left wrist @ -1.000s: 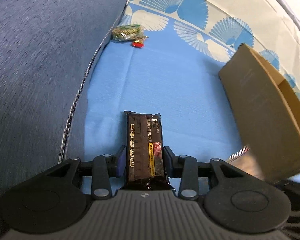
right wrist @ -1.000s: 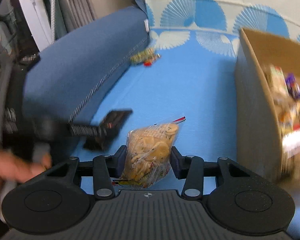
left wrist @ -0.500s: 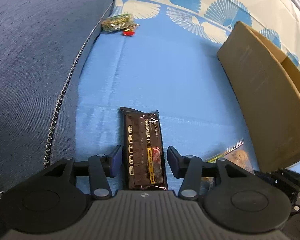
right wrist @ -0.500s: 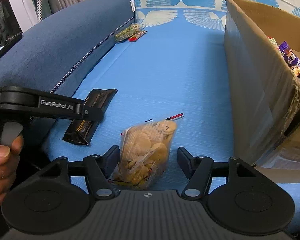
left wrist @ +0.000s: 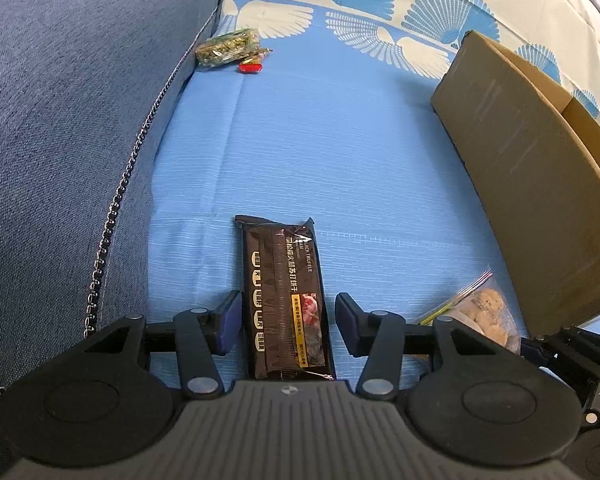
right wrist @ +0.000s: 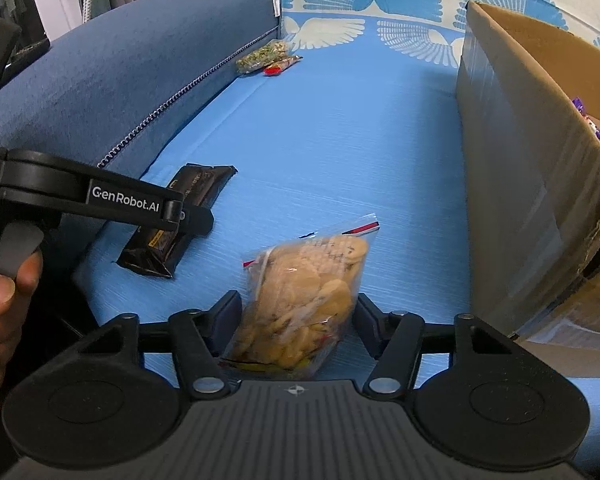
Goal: Organize snacks
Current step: 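Hold the chocolate bar in the left tool while the right tool grips the cookie bag, then carry both snacks over the box and open both tools to drop them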
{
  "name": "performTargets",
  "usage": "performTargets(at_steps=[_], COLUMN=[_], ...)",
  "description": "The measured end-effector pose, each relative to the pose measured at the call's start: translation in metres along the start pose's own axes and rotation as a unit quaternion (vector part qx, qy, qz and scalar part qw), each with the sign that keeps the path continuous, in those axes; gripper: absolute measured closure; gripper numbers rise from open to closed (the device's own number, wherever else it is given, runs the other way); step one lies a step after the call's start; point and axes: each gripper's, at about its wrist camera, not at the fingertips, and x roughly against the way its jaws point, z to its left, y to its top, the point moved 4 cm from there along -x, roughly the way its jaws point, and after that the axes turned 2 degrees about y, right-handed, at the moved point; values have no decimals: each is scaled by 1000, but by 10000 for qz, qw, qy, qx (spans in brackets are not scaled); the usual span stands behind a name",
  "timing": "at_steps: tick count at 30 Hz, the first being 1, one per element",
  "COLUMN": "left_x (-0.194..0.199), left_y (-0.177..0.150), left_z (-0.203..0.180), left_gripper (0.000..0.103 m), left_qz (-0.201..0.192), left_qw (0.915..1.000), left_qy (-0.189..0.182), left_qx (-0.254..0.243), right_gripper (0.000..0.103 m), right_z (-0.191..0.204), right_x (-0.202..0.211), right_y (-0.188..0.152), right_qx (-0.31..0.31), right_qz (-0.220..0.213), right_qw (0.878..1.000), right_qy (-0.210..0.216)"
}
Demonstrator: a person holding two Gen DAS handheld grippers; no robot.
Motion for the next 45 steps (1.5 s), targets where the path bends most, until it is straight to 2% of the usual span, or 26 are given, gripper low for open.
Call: performTargets(at_steps=[7,12,20,34,39,45], left_x=[0,1,2,2,9,23], left_y=[0,0,-2,-2,-1,2], left_z=[0,2,1,0,1,5], left_gripper=[49,60,60,60,60,60], left_qz=[-10,-38,-79,-116,-292,-720], left_qw=[10000,10000,9999,9999,9996,9970], left_qy=[26,44,55,58,-36,-228], left_qx=[-23,1,-40,-66,-35,147], right_gripper=[47,50,51,51,51,51], right_z=[0,1,3,5,6,13], right_x=[1,2,10,13,17,28], right_y=[-2,-2,1,1,1,7], right_qx=[99,182,222,226,227,398], right_qz=[-46,-102,-354,-462,-558,-876], right_qw=[9999,9997,9991,9986,9981,9953], right_qy=[-79,-132,-116,-100,-99,-98])
